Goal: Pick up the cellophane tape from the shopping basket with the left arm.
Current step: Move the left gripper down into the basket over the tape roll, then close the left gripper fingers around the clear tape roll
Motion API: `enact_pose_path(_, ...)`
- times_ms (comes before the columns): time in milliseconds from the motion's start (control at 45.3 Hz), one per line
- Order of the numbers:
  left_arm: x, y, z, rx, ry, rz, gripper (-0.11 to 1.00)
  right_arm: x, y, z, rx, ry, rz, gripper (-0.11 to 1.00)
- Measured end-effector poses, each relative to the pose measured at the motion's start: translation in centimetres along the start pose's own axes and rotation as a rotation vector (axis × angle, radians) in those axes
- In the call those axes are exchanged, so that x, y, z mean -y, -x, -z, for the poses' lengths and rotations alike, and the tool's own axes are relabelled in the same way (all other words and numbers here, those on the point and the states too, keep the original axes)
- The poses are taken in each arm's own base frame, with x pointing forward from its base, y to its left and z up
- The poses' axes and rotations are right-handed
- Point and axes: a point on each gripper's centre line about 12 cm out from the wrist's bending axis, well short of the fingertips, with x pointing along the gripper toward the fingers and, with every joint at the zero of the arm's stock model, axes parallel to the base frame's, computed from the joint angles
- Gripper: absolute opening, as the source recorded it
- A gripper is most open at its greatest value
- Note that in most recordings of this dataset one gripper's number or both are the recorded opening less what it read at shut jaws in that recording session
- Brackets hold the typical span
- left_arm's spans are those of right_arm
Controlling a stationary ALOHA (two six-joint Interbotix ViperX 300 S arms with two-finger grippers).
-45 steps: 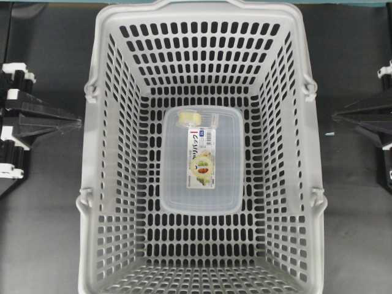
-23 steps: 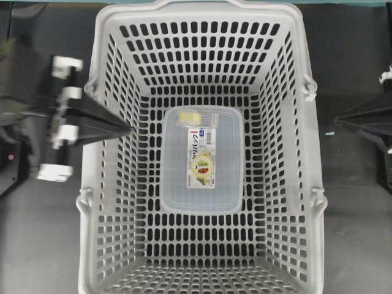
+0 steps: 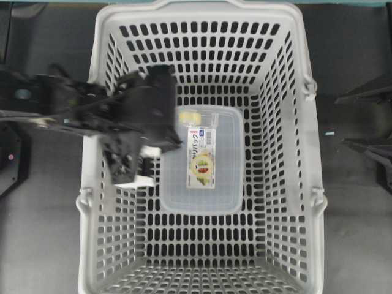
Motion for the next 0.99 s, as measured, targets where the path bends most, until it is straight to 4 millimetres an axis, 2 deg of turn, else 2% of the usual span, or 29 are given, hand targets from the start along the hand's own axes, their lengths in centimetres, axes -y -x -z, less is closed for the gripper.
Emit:
enact_pose_path(155,0.4,-2.3,-0.3,-0.089,-0.005,0.003,0.79,-0.1,0.1,-0.2,0.009,0.000,-0.004,0.78)
enact_pose_path(243,0.8,-3.6,-0.4,-0.121,-0.016,0.007,0.91,-0.1,0.1,-0.2,0.010,0.000,-0.007,0.78)
enact_pose_path(353,1.2,-5.1,-0.8,-0.144,-0.024,0.011,0.90,-0.2,0.1,-0.2,0.010,0.000,-0.010,0.78)
enact_pose_path(685,2.0,-10.0,0.7,-0.245,-0.039,0.016,0.90,-0.3,0.1,-0.2,0.009,0.000,-0.018,0.78)
enact_pose_path(994,2.0,-11.2,1.2,-0.269,-0.039,0.015,0.90,-0.3,0.1,-0.1,0.006,0.000,-0.017,0.78)
